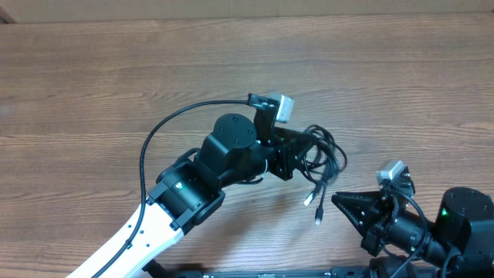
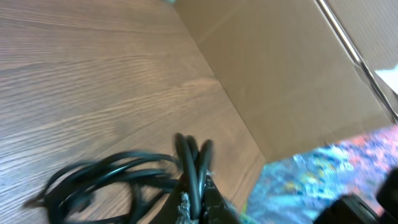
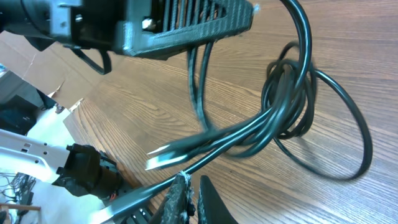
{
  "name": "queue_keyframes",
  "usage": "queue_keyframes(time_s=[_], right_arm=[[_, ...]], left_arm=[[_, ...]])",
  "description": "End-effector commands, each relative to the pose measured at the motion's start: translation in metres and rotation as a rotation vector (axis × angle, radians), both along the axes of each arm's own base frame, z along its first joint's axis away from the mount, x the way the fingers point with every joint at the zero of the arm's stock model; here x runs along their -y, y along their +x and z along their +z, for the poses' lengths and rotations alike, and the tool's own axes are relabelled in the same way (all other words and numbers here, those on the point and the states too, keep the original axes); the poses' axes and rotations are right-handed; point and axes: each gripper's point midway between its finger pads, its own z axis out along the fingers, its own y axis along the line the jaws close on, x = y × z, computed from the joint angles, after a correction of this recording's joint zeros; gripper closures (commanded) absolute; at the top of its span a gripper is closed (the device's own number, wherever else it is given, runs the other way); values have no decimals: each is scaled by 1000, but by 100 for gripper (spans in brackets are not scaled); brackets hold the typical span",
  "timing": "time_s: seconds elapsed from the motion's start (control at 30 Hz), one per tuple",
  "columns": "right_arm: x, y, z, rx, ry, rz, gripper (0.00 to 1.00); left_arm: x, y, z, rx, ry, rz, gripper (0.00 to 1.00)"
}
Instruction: Untangle cables
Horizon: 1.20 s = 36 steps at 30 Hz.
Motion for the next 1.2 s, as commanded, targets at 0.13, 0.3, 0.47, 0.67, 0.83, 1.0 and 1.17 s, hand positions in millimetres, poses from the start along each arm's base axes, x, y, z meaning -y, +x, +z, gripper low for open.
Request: queue_keyframes(time_s=[0.13, 0.3, 0.47, 0.67, 0.83, 1.0, 1.17], right_arm=[[3, 1, 3, 27, -18, -19, 33], [6, 3, 2, 24, -25, -38, 10], [6, 4, 2, 24, -27, -40, 19], [6, 3, 1, 20, -27, -40, 96], [6, 3, 2, 20, -27, -40, 58], [6, 3, 1, 20, -27, -40, 40], [6, 3, 2, 20, -27, -39, 84]], left_arm=[[-1, 1, 0, 38, 24, -14, 96], [14, -38, 7, 239, 40, -327, 96], [19, -80, 18, 410, -22, -608, 96], [20, -53, 22, 335, -12, -438, 96], [19, -46, 22, 268, -22, -377, 96], [19, -41, 22, 237, -30, -340, 96], [26, -37, 20, 209, -12, -243, 96]])
